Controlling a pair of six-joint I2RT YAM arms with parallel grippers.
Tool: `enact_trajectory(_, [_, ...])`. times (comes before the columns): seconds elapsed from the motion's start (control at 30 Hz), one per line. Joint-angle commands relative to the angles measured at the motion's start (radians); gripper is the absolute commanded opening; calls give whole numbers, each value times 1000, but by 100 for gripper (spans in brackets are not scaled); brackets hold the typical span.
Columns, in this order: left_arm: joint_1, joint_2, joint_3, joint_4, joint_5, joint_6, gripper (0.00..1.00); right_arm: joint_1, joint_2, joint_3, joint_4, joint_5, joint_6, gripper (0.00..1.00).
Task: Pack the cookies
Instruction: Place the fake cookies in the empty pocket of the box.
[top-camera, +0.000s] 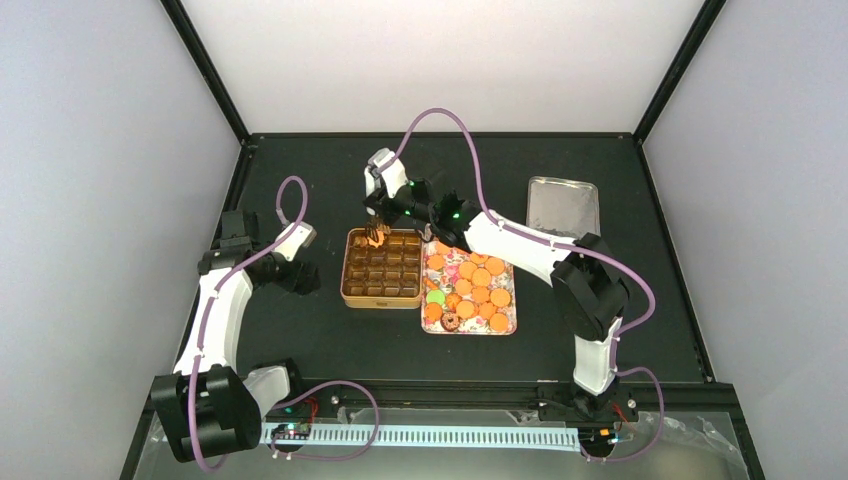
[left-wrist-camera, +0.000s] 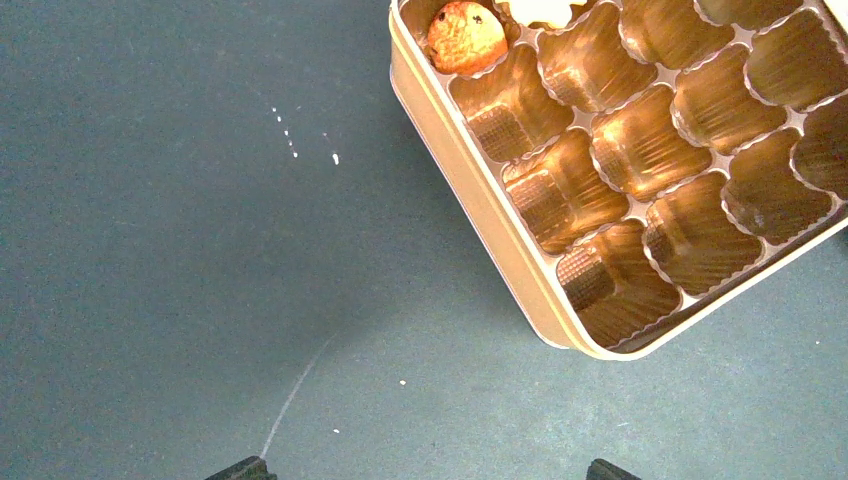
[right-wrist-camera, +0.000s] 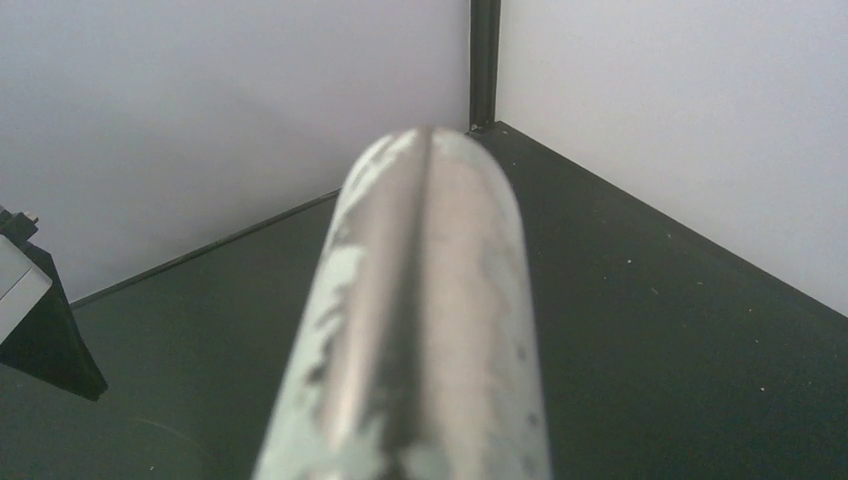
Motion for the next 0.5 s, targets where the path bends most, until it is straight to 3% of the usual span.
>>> enact_trajectory(0.0, [9,-15,29,-19,22,23,83,1,-26,-17,45,-20,11,27])
enact_trajectory(0.47, [10,-18,28,-24,23,24,83,3,-61,-42,68,-37,21,22])
